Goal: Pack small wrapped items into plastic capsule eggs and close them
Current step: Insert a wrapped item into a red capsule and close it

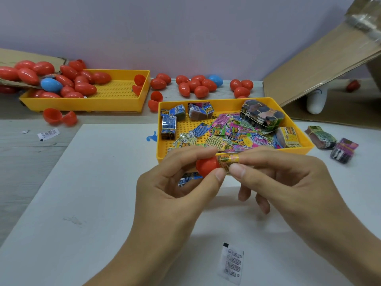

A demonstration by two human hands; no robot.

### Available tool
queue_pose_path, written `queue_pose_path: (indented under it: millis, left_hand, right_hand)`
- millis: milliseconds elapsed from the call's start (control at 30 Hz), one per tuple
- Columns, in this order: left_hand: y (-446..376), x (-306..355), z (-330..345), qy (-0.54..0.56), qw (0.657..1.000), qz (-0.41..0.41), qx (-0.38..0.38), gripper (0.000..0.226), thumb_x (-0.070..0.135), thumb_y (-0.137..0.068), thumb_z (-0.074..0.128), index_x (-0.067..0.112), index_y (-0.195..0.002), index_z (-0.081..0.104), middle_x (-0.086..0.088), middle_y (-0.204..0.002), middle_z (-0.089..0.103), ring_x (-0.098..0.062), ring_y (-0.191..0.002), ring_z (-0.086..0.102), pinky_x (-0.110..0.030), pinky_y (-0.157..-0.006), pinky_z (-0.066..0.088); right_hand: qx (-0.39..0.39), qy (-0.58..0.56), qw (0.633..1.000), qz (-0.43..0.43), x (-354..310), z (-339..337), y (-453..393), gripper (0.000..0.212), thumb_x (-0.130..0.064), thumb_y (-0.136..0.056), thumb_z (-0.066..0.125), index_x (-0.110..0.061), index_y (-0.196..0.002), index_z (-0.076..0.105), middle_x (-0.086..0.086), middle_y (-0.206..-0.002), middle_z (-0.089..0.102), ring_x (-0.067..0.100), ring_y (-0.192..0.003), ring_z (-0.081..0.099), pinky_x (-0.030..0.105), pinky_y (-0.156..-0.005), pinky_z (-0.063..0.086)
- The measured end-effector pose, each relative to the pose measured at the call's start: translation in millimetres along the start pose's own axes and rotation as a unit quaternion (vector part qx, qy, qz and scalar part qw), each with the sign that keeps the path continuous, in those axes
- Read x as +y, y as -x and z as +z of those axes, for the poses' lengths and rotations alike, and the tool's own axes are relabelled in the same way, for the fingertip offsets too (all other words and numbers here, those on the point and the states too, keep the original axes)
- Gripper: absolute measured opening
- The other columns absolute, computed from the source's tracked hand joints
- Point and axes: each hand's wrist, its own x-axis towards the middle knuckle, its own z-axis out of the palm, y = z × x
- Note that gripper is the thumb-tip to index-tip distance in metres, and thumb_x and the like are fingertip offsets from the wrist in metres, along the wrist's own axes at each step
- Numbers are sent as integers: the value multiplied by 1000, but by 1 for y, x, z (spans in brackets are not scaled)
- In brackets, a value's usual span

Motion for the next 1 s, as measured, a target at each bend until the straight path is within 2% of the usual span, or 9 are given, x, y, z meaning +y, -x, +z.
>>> queue_pose_path:
  millis: [100, 233, 300, 400, 500, 600, 667, 767, 1000]
  left_hand:
    - [0, -1, 1, -11, 1000, 20, 11, 26, 9, -70, 79, 24, -91, 79, -1, -98, 72, -16, -91, 71, -19, -71, 56]
    - [1, -2, 1, -30, 998, 39, 23, 27, 7, -70, 79, 28, -86, 79, 4, -92, 71, -15, -84, 70, -17, -68, 55]
    - [1, -2, 1, -40, 997, 53, 29, 26, 9, -70, 82, 27, -88, 78, 2, -91, 71, -15, -82, 69, -18, -68, 54]
    - [2, -1, 1, -47, 995, 80, 39, 21, 17, -73, 76, 25, -92, 77, 2, -91, 70, -15, -81, 69, -17, -68, 52]
    - [3, 0, 1, -58, 992, 102, 44, 22, 15, -75, 73, 21, -96, 76, 3, -93, 70, -15, -82, 69, -16, -68, 52]
    - [3, 1, 2, -67, 989, 121, 45, 23, 14, -75, 72, 20, -97, 75, 2, -94, 69, -15, -82, 69, -19, -68, 54]
    - [4, 1, 3, -74, 986, 144, 36, 23, 11, -76, 72, 18, -97, 76, 2, -95, 69, -16, -82, 68, -19, -68, 54]
    - [5, 0, 5, -80, 983, 165, 25, 29, 8, -75, 71, 18, -103, 73, 1, -96, 68, -16, -86, 68, -17, -71, 53]
    - [5, -3, 4, -87, 982, 166, 26, 32, 8, -77, 71, 19, -107, 72, 2, -99, 68, -18, -85, 68, -17, -73, 54]
  right_hand:
    - [-10, -3, 1000, 7, -1, -1, 0, 22, -37, -70, 77, -22, -87, 80, 4, -80, 70, 17, -55, 67, 23, -39, 41]
    - [-18, 18, 999, 20, -3, 0, 2, 14, -31, -73, 78, -28, -86, 79, -1, -72, 71, 12, -54, 66, 23, -38, 42]
    - [-29, 14, 999, 27, -4, 1, 3, 14, -34, -74, 79, -27, -86, 80, 0, -79, 73, 12, -61, 69, 24, -39, 45]
    - [-31, -44, 998, 31, -7, 1, 2, 20, -36, -77, 72, -20, -87, 80, 5, -88, 75, 21, -76, 73, 27, -40, 48]
    - [-17, -140, 987, 73, -10, -1, 0, 27, -36, -71, 72, -13, -84, 79, 9, -92, 76, 28, -67, 74, 22, -35, 41]
    - [-4, -180, 977, 114, -9, -1, -2, 21, -28, -66, 77, -14, -82, 79, 8, -90, 76, 21, -56, 69, 16, -34, 36]
    - [9, -176, 976, 125, -7, -2, -4, 25, -23, -60, 79, -12, -83, 79, 8, -81, 73, 15, -55, 64, 16, -33, 34]
    - [5, -127, 983, 130, -6, -1, -4, 31, -28, -60, 75, -12, -86, 79, 7, -68, 64, 11, -60, 60, 19, -35, 36]
    - [-33, -99, 975, 198, -6, -1, -5, 35, -34, -60, 73, -15, -88, 81, 7, -82, 72, 10, -70, 66, 22, -37, 40]
